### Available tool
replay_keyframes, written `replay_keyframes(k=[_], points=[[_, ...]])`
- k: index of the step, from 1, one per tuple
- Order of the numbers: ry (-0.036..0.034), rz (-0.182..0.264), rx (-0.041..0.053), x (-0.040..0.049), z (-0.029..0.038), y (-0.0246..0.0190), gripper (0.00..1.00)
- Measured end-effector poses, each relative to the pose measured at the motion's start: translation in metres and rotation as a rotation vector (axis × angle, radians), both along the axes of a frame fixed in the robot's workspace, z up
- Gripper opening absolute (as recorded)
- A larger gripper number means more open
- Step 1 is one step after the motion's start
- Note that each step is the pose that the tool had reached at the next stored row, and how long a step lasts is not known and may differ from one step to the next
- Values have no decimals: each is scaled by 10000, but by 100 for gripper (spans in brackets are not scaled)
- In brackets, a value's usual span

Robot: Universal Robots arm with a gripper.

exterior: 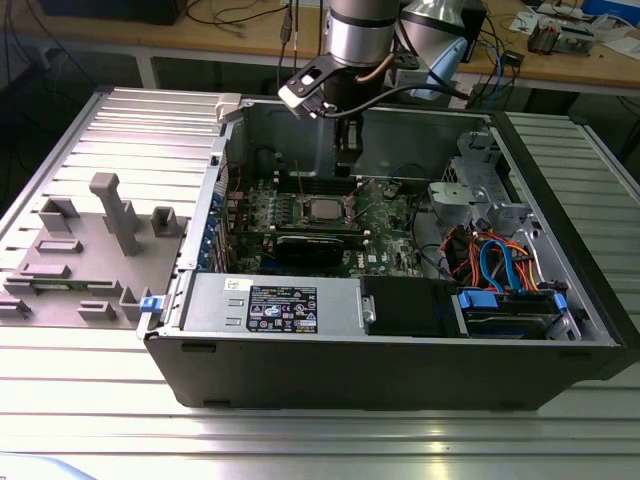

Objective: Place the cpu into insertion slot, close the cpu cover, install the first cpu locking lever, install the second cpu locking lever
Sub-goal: 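Close the cpu cover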

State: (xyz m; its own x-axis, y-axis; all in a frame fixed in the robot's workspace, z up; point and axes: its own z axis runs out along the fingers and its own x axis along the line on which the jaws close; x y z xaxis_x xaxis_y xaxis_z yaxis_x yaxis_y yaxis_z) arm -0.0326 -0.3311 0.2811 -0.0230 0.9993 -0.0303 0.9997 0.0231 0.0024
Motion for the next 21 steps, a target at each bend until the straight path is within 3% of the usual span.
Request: replay_keyframes(k=[21], points=[[0, 1, -1, 29, 0, 0, 11]])
